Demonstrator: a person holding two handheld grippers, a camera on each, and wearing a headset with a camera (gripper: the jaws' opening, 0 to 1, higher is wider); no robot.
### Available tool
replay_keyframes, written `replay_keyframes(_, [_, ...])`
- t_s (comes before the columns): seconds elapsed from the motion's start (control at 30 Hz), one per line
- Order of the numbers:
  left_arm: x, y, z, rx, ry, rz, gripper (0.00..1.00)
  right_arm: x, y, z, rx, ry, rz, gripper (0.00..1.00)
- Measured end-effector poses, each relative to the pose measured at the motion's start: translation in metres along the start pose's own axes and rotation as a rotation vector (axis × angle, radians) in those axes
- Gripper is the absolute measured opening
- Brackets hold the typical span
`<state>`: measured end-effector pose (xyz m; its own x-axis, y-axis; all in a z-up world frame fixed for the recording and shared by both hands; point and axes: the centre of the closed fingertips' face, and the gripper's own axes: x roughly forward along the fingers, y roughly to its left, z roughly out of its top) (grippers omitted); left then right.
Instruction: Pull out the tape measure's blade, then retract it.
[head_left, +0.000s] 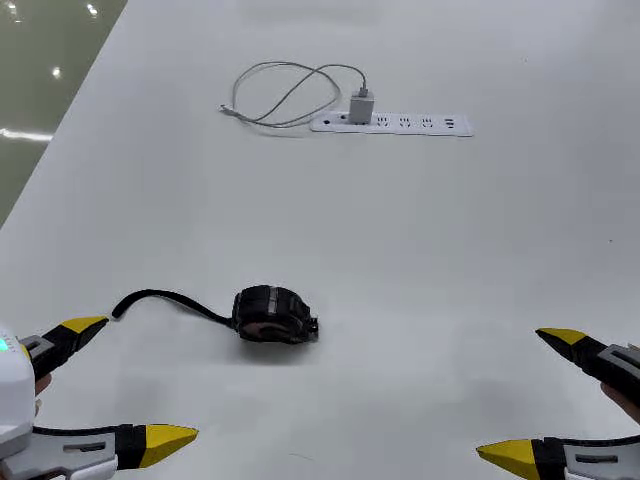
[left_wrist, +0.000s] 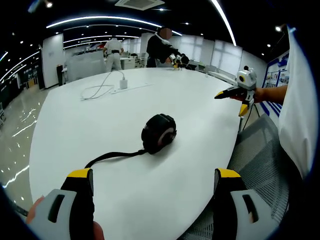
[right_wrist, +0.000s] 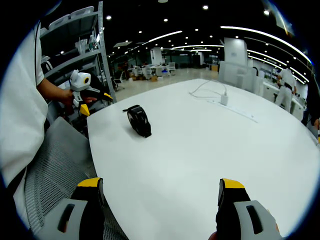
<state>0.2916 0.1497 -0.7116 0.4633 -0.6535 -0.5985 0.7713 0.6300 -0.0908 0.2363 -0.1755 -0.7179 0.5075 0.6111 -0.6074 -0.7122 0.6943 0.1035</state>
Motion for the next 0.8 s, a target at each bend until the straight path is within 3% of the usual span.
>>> replay_keyframes(0.8, [0.0014, -0.0036, -0.0033, 0.102, 0.033, -0.020, 0.99, 0.0039, 0.0003, -0.0020, -0.067, 0.029, 0.014, 0.94])
